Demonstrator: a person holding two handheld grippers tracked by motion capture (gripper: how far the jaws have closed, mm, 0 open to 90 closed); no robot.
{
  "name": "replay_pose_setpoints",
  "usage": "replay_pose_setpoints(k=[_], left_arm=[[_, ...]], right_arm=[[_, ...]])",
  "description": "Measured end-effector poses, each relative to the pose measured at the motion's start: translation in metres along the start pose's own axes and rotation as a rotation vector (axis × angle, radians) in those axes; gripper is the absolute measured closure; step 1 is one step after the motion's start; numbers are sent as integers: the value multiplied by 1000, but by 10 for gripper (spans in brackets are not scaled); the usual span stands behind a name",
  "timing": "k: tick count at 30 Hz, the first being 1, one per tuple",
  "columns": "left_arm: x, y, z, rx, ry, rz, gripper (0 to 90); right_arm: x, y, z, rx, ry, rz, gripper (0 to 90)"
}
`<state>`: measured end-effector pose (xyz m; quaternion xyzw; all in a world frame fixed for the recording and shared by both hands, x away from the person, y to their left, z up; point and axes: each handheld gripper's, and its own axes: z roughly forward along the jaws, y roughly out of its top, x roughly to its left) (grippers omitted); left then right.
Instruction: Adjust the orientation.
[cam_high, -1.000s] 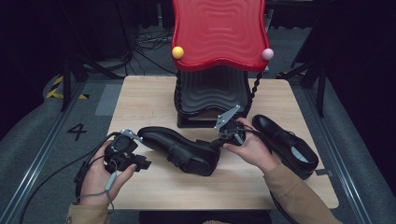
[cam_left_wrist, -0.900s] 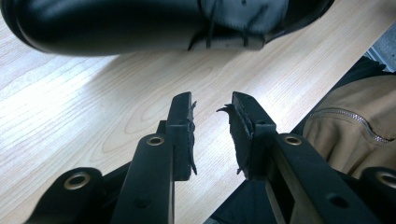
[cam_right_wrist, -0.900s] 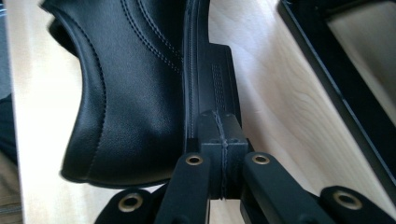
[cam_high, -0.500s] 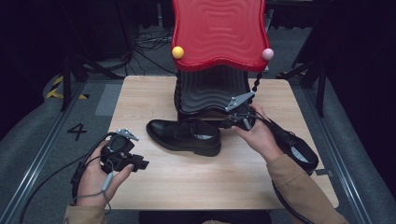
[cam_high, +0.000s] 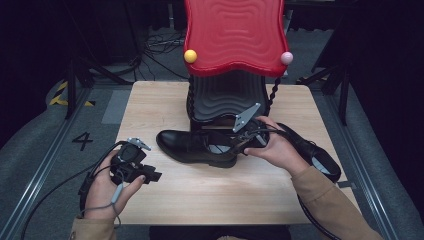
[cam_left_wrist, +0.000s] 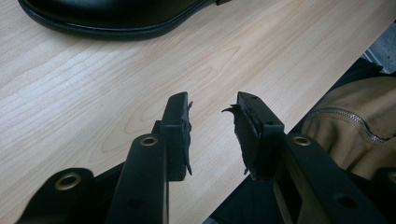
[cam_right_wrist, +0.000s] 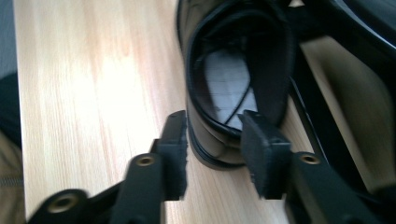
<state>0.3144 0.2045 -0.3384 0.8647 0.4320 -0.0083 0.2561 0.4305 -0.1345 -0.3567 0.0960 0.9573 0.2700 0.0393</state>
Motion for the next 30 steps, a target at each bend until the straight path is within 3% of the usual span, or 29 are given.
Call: replay_pose_setpoints(k=[4,6,10,15,18,20,24,30], left_arm=[[1,0,1,5,-2,1,651],[1,0,1,5,-3,1,650],[2,-1,0,2,-7,-3,648],[3,-3,-1,-2,-6,-4,645],[3,-3,-2,-5,-7,-4,644],[3,-4,-2,-8,-7,-8,643],[4,-3,-1,-7,-8,-10,633],[4,-1,0,-2,-12,-4,636]], right_arm=[[4,9,13,56,0,-73,562],[3,12,15,45,3,-83,547],[4,22,27,98,3,-114,549],[1,25,49,172,49,-107,625],[3,26,57,184,64,-130,780],[4,27,58,188,57,-131,801],[10,31,56,177,93,-143,841],[33,37,49,181,88,-118,841]])
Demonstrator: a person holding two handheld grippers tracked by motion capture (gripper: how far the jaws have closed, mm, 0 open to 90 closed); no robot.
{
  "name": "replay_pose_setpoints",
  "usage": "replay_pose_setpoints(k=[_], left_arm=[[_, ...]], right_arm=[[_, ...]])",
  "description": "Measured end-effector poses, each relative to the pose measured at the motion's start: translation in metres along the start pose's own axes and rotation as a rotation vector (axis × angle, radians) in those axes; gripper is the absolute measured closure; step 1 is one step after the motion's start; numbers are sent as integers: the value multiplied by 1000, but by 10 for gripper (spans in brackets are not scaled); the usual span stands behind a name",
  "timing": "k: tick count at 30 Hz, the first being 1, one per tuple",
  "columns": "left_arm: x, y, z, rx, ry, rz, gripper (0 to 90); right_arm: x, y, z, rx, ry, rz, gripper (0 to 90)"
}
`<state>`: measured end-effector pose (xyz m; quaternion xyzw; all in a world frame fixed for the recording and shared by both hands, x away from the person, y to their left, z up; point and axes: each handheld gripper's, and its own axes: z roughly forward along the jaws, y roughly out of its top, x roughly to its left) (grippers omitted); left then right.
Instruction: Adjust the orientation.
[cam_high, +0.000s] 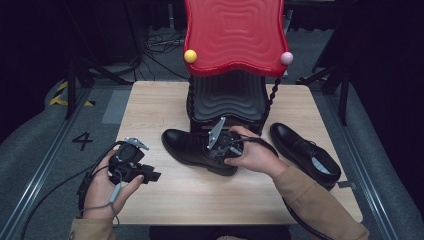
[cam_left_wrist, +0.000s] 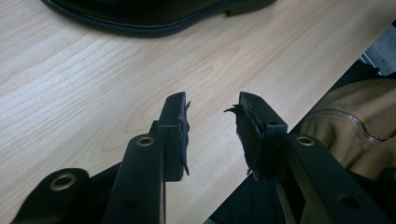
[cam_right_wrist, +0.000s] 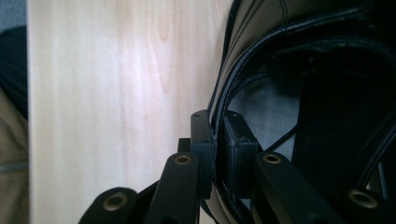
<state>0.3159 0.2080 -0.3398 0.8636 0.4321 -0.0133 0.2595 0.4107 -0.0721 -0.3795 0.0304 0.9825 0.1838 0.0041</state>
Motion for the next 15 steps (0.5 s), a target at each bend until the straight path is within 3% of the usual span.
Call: replay_pose_setpoints(k=[6,8,10,11,12,15], left_arm=[[-2,4,3,6,-5,7,637],[-2,5,4,9,-3,11,637],[-3,6,4,9,-3,14,637],[-3,7,4,9,-5,14,636],[-3,7,4,9,-8,15,635],[-2,7,4,9,-5,17,634]], right_arm=[[41,-3,-1,1,21,98,833],[47,-3,1,8,41,105,814],[51,-3,5,11,71,109,738],[52,-3,4,4,63,116,703],[51,-5,1,-13,90,151,656],[48,-8,-6,-60,118,192,633]])
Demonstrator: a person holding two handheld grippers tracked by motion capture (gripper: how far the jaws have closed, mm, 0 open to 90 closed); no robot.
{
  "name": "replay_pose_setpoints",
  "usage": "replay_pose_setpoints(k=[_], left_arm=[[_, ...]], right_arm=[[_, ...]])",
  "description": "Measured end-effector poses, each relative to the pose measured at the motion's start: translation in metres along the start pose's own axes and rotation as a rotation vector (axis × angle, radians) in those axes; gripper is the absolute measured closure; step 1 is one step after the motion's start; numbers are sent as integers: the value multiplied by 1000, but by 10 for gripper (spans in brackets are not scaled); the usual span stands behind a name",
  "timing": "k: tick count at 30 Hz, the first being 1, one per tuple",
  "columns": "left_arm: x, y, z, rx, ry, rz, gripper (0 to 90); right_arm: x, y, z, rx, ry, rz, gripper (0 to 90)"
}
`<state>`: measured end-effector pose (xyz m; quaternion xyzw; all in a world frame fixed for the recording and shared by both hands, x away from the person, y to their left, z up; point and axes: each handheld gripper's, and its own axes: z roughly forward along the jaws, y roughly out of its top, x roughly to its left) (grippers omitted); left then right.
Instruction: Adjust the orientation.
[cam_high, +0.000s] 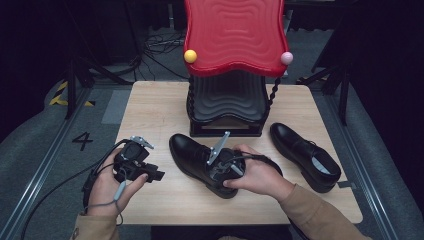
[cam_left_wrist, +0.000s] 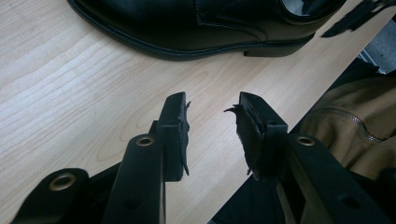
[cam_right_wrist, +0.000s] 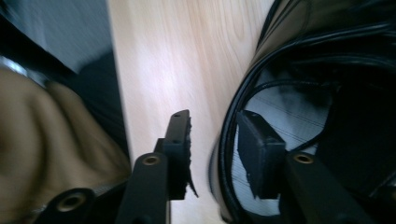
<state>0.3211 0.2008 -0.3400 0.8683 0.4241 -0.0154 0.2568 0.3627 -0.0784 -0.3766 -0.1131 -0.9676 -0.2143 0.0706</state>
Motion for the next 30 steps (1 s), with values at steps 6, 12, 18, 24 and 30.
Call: replay_pose_setpoints(k=[6,12,18,24,30], left_arm=[[2,-1,1,-2,-2,-5,630],[2,-3,0,-5,-10,-13,619],[3,-3,2,-1,-12,-17,610],[5,-3,2,-2,-15,-19,599],[6,-3,4,1,-23,-22,593]], right_arm=[[-25,-6,-30,-86,-71,117,634],[-55,-16,-25,-80,-143,225,616],[-67,-20,-3,-113,-124,315,558],[-72,-16,19,-54,-162,355,542],[-74,-10,32,-51,-178,373,770]])
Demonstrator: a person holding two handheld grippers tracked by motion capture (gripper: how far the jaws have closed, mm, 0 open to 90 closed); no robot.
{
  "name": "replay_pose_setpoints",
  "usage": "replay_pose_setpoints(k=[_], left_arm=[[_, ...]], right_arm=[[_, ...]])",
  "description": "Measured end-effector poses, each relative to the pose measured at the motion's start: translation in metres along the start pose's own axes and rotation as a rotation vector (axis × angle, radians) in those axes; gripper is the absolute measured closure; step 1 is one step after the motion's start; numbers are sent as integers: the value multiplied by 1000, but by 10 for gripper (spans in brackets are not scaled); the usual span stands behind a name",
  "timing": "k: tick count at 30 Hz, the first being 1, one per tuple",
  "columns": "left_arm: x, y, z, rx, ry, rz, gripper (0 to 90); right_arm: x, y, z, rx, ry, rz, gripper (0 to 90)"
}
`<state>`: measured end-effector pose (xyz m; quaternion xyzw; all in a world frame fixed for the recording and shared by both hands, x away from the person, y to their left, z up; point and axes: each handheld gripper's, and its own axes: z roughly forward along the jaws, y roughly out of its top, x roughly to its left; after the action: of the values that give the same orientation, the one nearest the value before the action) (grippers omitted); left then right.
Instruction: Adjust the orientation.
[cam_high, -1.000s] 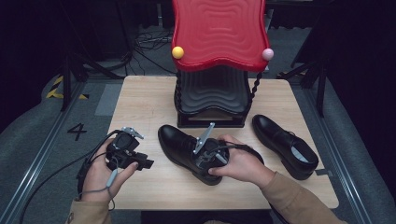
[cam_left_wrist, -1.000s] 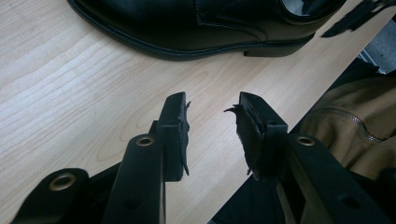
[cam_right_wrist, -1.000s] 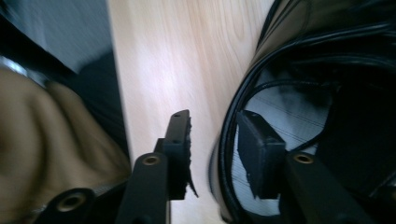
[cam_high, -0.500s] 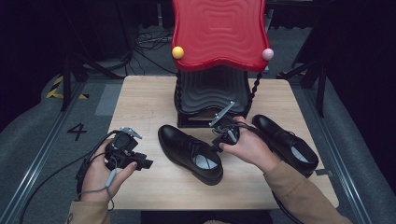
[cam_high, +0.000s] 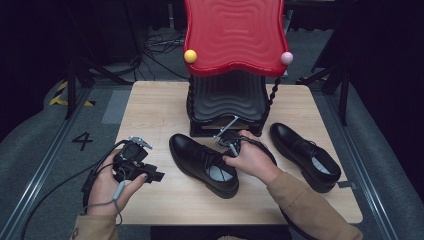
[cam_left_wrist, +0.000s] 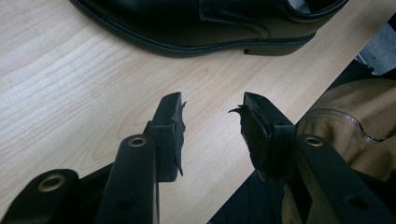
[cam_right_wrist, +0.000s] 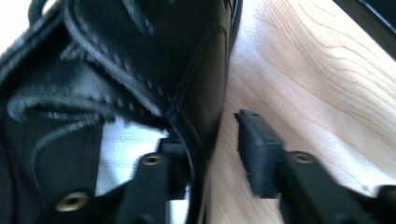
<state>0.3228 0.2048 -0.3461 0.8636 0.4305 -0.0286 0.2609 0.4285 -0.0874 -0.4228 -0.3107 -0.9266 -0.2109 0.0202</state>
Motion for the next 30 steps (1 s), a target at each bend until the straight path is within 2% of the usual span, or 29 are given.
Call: replay_pose_setpoints(k=[1,3,8,13,15,21,24,25,26,30], left_arm=[[0,0,0,1,0,2,596],[1,-1,0,2,-2,3,601],[2,0,0,2,0,-1,607],[3,4,2,3,-6,4,609],[4,7,4,5,-10,11,609],[3,17,8,11,-22,28,610],[0,26,13,16,-32,46,610],[0,26,13,16,-32,46,609],[-1,30,15,21,-35,58,609],[-3,40,21,28,-45,84,608]], right_arm=[[1,0,0,6,13,19,819],[2,0,-1,1,12,49,858],[1,-4,-4,-36,41,135,870],[3,-14,-15,-73,46,164,872],[2,-21,-21,-81,42,179,873],[-4,-44,-36,-109,73,234,873],[-9,-63,-46,-120,61,294,871],[-9,-63,-46,-120,61,294,871],[-10,-68,-47,-122,59,313,870],[-24,-90,-49,-123,56,401,868]])
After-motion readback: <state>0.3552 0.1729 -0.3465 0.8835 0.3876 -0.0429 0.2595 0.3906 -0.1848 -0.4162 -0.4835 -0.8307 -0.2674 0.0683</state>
